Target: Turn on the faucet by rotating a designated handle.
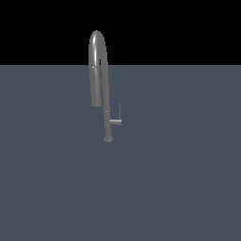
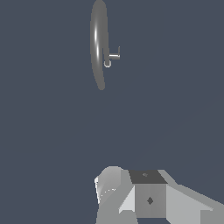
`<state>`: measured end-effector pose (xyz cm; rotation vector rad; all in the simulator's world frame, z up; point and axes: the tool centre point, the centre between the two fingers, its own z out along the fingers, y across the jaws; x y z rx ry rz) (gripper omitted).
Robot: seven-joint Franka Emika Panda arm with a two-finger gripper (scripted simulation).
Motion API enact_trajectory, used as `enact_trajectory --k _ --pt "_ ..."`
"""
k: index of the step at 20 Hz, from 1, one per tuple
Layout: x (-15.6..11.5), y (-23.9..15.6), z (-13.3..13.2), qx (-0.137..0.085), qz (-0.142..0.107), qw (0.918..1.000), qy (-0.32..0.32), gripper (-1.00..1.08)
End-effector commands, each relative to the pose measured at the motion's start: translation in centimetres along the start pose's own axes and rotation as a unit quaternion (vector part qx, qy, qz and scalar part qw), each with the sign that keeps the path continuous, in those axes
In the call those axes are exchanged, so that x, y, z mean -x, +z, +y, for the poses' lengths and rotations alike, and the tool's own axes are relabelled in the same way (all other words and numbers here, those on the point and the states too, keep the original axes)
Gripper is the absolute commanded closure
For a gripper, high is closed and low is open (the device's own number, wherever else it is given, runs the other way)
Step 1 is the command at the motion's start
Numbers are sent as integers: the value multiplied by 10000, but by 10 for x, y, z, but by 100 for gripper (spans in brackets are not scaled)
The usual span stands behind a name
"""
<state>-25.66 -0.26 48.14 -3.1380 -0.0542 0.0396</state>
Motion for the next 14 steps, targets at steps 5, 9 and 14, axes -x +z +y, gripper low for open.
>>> enact_trajectory --k 5,9,14 --pt "-2 0 0 -28 -27 10000 29 108" --pt "-9 2 -1 -114 -107 9998 116 108" --pt "-23 6 -2 -305 -286 9986 310 108"
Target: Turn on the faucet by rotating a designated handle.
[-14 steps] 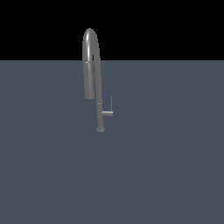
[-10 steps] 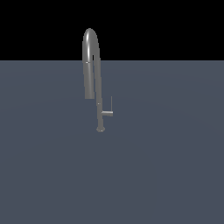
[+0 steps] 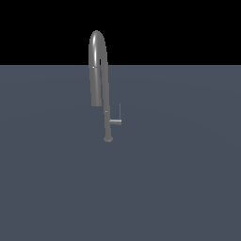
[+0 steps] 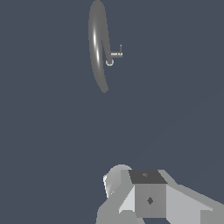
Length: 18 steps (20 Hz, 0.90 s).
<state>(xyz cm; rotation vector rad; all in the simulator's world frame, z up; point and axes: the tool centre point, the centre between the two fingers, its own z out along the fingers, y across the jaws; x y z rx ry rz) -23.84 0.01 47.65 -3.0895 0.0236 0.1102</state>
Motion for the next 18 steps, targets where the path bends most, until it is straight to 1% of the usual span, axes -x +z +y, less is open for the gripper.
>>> enact_trajectory --k 1,6,10,14,18 --pt "-9 2 -1 -112 -107 9998 115 108" --pt "-32 9 -3 -422 -397 9974 429 108" --pt "-55 16 -4 -725 -680 9923 736 108" --pt "-78 25 -4 -1037 -970 9843 1051 108" --pt "-101 35 -3 -1357 -1265 9730 1370 108"
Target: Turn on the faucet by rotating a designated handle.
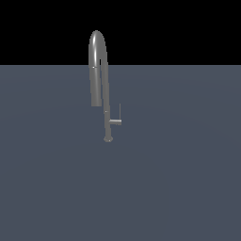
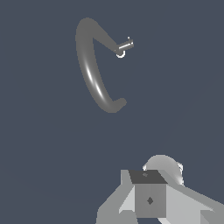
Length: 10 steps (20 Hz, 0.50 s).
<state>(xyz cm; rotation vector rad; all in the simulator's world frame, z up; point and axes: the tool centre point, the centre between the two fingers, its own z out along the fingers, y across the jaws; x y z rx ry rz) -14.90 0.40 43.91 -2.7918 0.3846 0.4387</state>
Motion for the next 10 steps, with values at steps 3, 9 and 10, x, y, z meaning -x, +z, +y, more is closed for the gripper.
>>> enact_trajectory --k 3,9,10 --pt "-28 7 -3 -377 -346 9980 377 108" --pt "-67 19 -4 -897 -822 9886 886 108" --pt "-73 22 -4 -986 -903 9862 972 108"
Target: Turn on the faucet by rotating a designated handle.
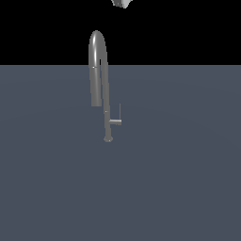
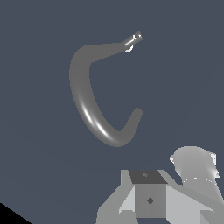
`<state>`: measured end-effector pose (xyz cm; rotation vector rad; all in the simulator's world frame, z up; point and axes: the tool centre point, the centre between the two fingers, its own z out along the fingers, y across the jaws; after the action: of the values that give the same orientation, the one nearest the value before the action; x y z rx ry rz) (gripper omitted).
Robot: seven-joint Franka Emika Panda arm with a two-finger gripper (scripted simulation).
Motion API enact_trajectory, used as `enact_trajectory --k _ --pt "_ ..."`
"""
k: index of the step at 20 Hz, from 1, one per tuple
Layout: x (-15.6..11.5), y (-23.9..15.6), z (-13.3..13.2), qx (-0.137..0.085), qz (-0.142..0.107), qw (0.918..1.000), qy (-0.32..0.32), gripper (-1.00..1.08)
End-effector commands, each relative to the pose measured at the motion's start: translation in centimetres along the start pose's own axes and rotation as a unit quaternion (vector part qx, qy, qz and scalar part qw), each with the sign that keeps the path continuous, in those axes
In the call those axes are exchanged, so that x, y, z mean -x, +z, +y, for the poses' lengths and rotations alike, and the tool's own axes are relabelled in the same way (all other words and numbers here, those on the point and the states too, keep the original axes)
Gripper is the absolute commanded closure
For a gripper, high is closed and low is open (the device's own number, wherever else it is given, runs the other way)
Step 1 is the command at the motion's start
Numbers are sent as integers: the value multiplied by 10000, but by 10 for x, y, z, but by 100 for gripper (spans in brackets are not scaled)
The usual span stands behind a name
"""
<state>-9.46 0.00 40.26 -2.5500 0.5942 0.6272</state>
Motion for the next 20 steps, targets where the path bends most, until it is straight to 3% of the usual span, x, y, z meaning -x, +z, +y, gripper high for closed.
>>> enact_trajectory --k 1,6,11,15,20 --pt "-17 4 -2 -228 -207 9993 221 108" --pt "-51 13 -4 -694 -633 9933 672 108" --pt "-86 27 -4 -1185 -1082 9804 1143 108" --pt "-114 40 -2 -1599 -1461 9640 1541 108" --pt "-149 62 1 -2124 -1942 9356 2046 108"
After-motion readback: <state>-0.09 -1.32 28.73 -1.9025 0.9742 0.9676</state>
